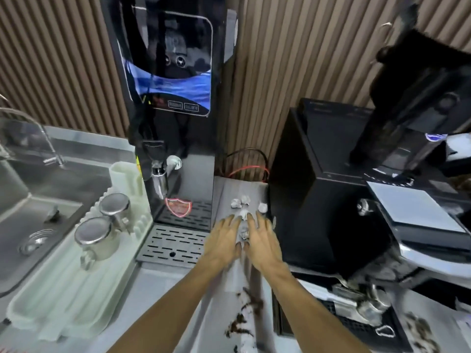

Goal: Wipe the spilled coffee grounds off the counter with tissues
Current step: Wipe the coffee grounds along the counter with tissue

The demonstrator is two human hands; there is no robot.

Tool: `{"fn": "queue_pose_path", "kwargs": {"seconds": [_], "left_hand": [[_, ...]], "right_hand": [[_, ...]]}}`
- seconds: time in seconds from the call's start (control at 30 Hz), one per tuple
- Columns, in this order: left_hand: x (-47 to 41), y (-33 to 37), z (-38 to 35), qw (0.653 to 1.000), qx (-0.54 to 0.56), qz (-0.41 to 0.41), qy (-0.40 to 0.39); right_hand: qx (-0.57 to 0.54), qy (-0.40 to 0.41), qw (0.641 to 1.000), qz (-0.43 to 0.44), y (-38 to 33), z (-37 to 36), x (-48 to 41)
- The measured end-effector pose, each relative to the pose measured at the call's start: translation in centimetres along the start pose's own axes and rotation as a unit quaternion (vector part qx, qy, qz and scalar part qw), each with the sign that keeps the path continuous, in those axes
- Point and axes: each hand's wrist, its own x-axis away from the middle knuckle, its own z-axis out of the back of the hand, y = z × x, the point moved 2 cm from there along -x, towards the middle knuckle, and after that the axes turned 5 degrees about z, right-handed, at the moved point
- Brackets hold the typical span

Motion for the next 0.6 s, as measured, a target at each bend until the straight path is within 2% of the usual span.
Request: {"fn": "queue_pose_path", "kwargs": {"seconds": [0.23,0.37,0.6], "left_hand": [[-5.1,-0.1,-4.9,0.998,-0.020,-0.003,-0.062],[-5.7,-0.5,-6.4,0.998,-0.015,-0.010,-0.062],[-4.1,-1.7,-4.5,0.995,0.103,0.012,0.010]], "right_hand": [[0.037,-0.081,0.994,-0.069,2.1,-4.2,-5.0],[0.042,-0.117,0.989,-0.085,2.6,-5.3,-5.6],[-0.016,-0.062,0.994,-0.089,1.6,-3.1,-3.5]]}}
